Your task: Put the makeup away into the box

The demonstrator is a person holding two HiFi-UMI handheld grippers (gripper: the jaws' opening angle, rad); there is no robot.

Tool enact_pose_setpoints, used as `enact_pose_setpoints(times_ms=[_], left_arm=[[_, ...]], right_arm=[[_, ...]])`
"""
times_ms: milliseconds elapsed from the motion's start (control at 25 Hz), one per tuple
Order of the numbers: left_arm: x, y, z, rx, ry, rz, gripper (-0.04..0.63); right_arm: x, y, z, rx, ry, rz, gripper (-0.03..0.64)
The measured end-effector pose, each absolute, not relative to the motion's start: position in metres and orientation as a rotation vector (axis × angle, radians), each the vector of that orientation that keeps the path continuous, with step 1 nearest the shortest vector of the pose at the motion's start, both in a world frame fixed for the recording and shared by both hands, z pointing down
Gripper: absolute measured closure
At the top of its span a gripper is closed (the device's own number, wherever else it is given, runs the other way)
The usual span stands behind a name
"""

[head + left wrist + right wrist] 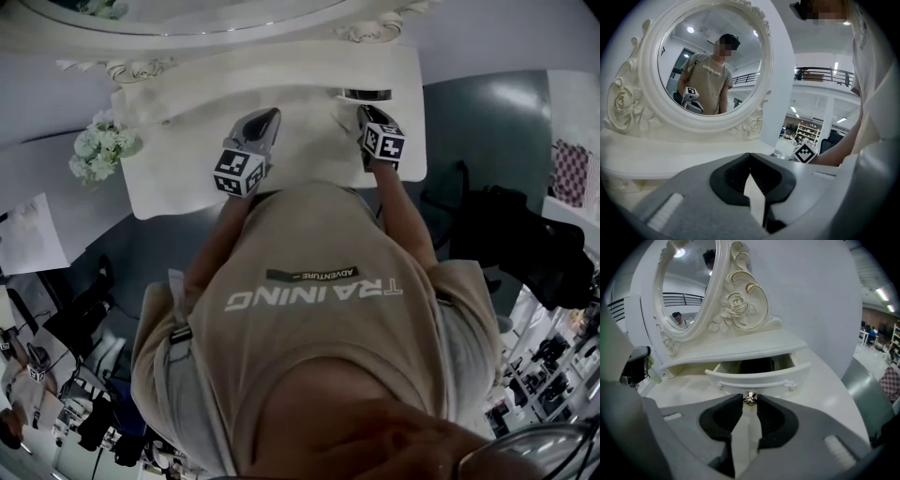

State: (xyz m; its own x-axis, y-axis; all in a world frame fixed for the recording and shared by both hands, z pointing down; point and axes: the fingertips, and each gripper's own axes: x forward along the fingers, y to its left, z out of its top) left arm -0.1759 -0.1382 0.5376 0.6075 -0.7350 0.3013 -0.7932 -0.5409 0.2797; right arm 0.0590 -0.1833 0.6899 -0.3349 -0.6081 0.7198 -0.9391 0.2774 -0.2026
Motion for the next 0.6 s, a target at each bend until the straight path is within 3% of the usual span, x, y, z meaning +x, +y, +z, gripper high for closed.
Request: enact_pose_setpoints(times_ms=[520,600], left_arm=[[-0.173,-0.123,0.532,2.469,-1.195,0.183,0.588],[-0.173,-0.121,0.532,2.465,-1.198,0.182,0.588]], right_arm=[[0.062,-0.152,0.69,1.321,-2.057,0.785,0.512],[0.06,-0.149,0.686,1.287,-2.077,0.72,0.482]])
